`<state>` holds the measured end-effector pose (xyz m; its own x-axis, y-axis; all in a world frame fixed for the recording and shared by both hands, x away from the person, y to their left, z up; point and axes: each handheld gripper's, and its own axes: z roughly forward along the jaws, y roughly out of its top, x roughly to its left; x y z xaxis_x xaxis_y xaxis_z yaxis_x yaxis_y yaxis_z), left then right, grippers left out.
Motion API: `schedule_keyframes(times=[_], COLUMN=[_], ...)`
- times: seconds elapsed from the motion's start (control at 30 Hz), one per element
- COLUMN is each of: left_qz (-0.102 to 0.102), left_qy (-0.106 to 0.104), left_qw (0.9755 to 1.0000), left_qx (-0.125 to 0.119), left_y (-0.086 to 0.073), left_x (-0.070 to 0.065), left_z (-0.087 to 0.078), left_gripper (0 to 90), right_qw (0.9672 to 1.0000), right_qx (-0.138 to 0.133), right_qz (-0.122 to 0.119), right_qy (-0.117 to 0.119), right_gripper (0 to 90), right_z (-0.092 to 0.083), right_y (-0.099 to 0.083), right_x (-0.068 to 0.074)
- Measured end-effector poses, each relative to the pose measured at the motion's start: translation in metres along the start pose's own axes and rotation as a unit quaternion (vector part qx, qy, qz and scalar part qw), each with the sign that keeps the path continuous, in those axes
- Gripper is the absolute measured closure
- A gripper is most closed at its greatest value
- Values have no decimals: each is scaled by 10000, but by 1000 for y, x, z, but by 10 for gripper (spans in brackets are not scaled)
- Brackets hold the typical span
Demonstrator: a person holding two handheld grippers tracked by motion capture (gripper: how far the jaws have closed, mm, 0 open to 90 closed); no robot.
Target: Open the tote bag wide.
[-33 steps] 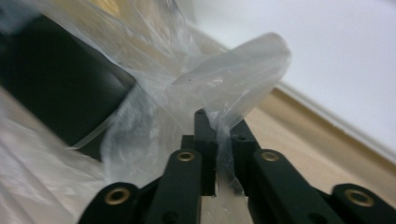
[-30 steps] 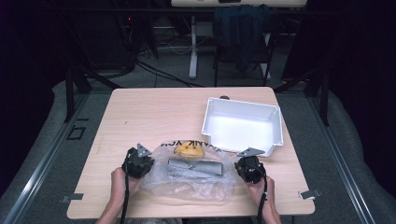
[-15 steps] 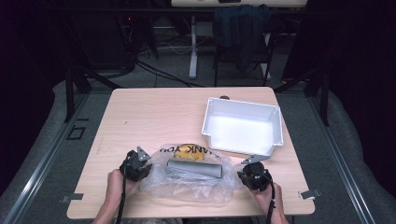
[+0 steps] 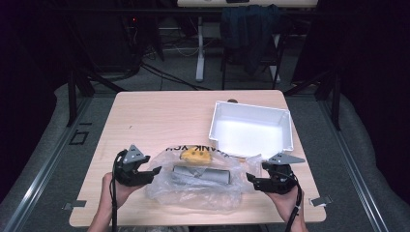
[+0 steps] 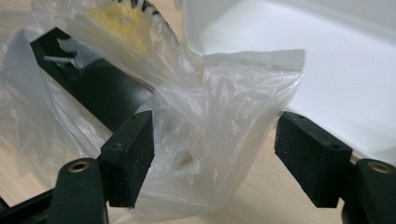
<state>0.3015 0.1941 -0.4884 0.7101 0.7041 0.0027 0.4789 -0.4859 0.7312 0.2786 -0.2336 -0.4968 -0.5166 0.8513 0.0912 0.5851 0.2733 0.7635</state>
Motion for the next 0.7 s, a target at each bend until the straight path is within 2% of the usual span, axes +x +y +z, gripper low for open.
schedule_keyframes(times=[0.03, 0.07, 0.1, 0.17, 0.2, 0.27, 0.3, 0.37, 0.4, 0.57, 0.7], left_qz=[29, 101, 193, 259, 335, 477, 506, 568, 630, 814, 841], left_qy=[-207, -273, -353, -388, -447, -292, -318, -234, -231, -180, -178], left_qw=[9998, 9996, 9991, 9984, 9975, 9960, 9954, 9944, 9939, 9907, 9893], left_qx=[-21, 24, 117, 310, 439, 695, 754, 856, 879, 1071, 1179], left_y=[0, 0, -1, -6, -9, -15, -18, -22, -24, -33, -37], left_x=[-4, -10, -14, -18, -20, -23, -24, -26, -27, -29, -29], left_z=[2, 7, 12, 24, 31, 42, 47, 53, 56, 64, 65], left_gripper=[417, 420, 434, 447, 486, 528, 569, 620, 667, 852, 890], right_qw=[10000, 9999, 9999, 9999, 9998, 9991, 9989, 9978, 9975, 9959, 9942], right_qx=[-70, -72, -66, 101, 151, 357, 448, 615, 681, 884, 1075], right_qz=[-6, -31, -25, -12, 32, 55, 24, 46, 26, 38, -6], right_qy=[30, 88, 105, 102, 138, 201, 154, 230, 186, 191, 80], right_gripper=[298, 340, 449, 593, 682, 773, 814, 857, 877, 894, 896], right_z=[-1, -1, 2, 11, 17, 30, 37, 47, 51, 59, 60], right_y=[1, 2, 1, -1, -4, -10, -12, -16, -17, -20, -28], right_x=[2, 3, 4, 2, 1, -1, -1, -2, -2, -3, -5])
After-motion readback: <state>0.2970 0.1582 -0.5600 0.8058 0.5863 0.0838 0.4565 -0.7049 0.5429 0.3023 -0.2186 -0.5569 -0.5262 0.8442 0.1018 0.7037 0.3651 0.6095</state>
